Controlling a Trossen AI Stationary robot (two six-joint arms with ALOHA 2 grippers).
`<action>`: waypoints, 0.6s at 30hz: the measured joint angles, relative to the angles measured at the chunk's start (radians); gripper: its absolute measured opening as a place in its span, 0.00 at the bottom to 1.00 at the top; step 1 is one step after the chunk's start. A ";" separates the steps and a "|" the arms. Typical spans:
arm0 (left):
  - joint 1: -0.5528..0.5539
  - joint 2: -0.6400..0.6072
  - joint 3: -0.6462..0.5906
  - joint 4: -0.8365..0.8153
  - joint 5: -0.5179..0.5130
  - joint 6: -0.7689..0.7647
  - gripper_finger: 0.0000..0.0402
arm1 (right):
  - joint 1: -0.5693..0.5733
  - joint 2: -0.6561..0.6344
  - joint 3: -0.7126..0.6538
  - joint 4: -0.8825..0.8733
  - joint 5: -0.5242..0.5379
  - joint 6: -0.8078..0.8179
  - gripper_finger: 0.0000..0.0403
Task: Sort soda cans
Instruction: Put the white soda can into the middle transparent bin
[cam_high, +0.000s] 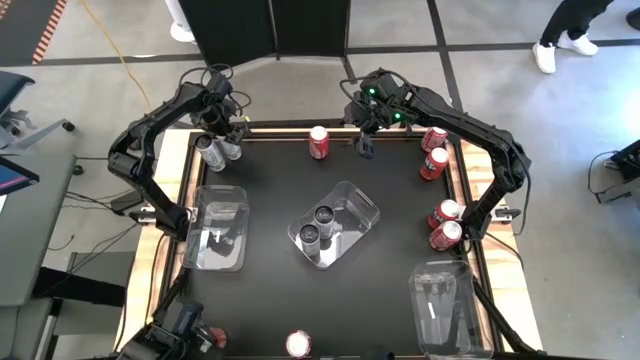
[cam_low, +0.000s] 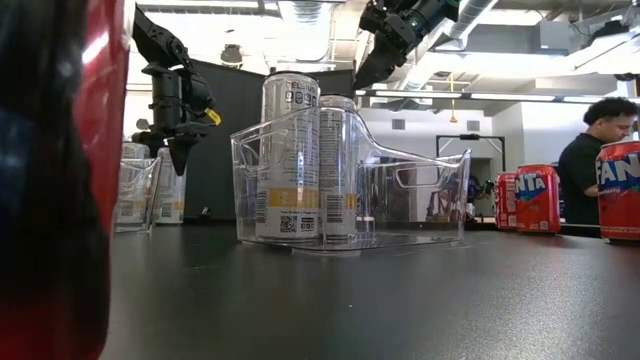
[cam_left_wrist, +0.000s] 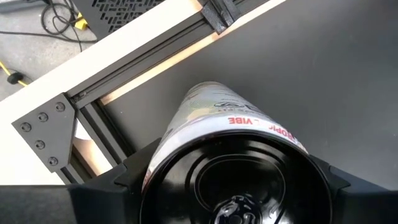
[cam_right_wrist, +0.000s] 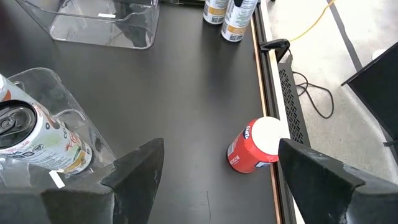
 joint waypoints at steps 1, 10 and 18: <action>0.000 0.000 0.000 0.000 0.000 0.003 0.62 | 0.000 0.000 0.000 0.000 0.000 0.000 0.82; -0.025 0.000 0.011 -0.012 -0.006 0.027 0.62 | 0.000 0.000 0.000 0.000 0.000 0.000 0.82; -0.054 0.000 0.039 -0.045 -0.003 0.040 0.62 | 0.000 0.000 0.000 0.000 0.000 0.001 0.82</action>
